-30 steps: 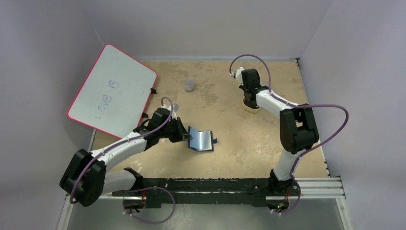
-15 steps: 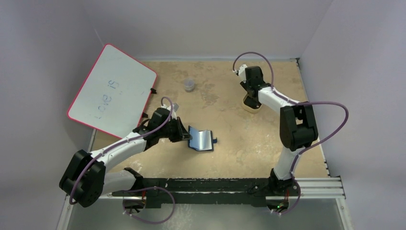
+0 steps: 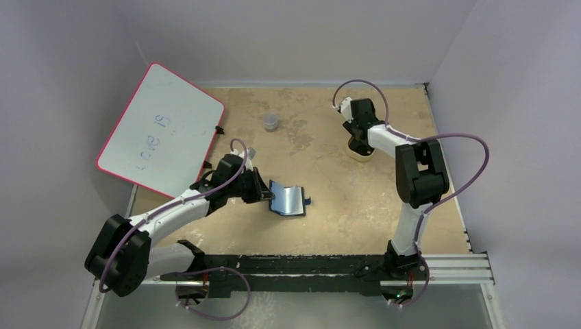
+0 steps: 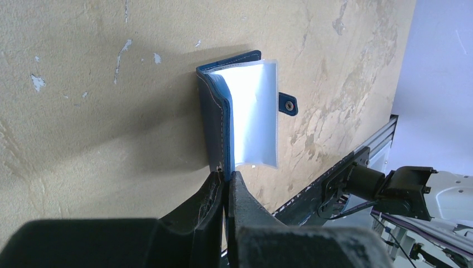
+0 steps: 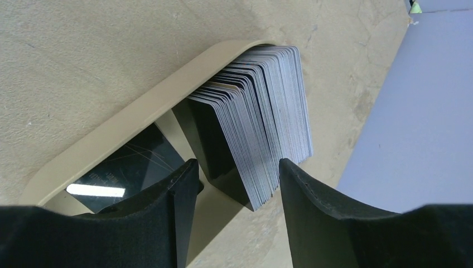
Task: Put the credit cards into the card holder
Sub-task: Pick up the credit card from the storage box.
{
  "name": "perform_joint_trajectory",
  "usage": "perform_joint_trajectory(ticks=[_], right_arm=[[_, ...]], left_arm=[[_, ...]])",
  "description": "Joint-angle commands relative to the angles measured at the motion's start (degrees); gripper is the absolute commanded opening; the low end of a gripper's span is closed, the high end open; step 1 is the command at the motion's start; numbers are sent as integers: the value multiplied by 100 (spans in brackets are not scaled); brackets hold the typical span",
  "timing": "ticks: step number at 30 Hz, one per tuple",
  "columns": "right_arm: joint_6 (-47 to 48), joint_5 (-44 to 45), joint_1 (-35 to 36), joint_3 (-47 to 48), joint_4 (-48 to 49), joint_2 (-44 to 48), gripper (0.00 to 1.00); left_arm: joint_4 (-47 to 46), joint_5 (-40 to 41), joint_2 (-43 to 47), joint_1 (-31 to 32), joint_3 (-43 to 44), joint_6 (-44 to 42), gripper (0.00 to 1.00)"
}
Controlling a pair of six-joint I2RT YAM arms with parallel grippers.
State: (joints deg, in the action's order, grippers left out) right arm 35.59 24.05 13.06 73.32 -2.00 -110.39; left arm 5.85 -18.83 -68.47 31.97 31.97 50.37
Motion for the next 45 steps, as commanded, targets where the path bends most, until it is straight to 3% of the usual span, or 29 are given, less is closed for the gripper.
perform_joint_trajectory(ticks=[1, 14, 21, 32, 45], right_arm=[[168, 86, -49, 109, 296, -14, 58], [317, 514, -85, 86, 742, -100, 48], [260, 428, -89, 104, 696, 25, 36], [179, 443, -84, 216, 549, 96, 27], [49, 558, -80, 402, 135, 231, 8]], left_arm=[[-222, -2, 20, 15, 91, -40, 0], [-128, 25, -51, 10, 161, -116, 0], [-141, 25, -90, 9, 191, -115, 0], [-145, 28, -91, 18, 187, -115, 0], [-154, 31, -104, 14, 186, -99, 0]])
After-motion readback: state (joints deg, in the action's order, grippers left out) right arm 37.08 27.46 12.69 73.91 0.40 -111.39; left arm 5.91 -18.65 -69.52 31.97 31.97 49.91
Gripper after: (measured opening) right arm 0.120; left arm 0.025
